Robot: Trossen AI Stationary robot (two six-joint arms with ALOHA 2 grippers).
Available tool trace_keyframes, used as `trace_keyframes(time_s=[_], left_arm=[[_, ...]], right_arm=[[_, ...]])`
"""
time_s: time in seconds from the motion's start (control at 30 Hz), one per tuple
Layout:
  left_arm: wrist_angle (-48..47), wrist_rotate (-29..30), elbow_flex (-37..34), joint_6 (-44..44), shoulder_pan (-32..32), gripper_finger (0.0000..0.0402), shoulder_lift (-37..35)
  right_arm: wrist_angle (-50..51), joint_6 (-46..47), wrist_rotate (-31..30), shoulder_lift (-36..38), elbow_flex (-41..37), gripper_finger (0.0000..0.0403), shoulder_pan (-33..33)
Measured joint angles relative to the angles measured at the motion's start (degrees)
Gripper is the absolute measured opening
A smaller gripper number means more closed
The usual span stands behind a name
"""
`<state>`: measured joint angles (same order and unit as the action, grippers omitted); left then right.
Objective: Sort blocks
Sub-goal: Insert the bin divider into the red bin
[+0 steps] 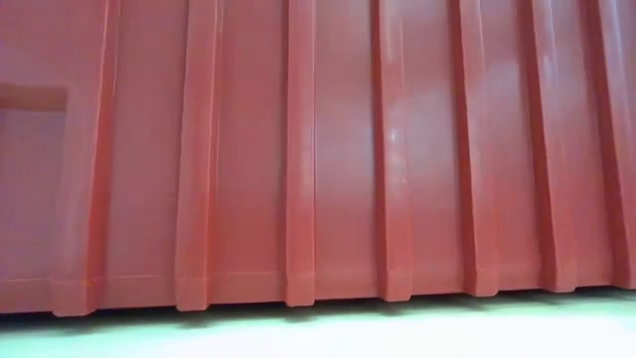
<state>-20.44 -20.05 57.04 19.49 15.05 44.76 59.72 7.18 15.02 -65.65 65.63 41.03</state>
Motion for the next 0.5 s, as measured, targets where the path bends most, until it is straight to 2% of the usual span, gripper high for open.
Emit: trace_keyframes(time_s=[0.27, 0.5], left_arm=[[3.86, -1.72, -0.01, 0.69, -0.38, 0.0, 3.84], [5.72, -2.51, 0.0, 0.72, -0.66, 0.0, 4.59]], right_arm=[[0.0, 5.85, 0.45, 11.75, -9.56, 0.0, 0.27], [-5.05, 9.78, 1.95, 18.95, -10.92, 0.0, 0.33]])
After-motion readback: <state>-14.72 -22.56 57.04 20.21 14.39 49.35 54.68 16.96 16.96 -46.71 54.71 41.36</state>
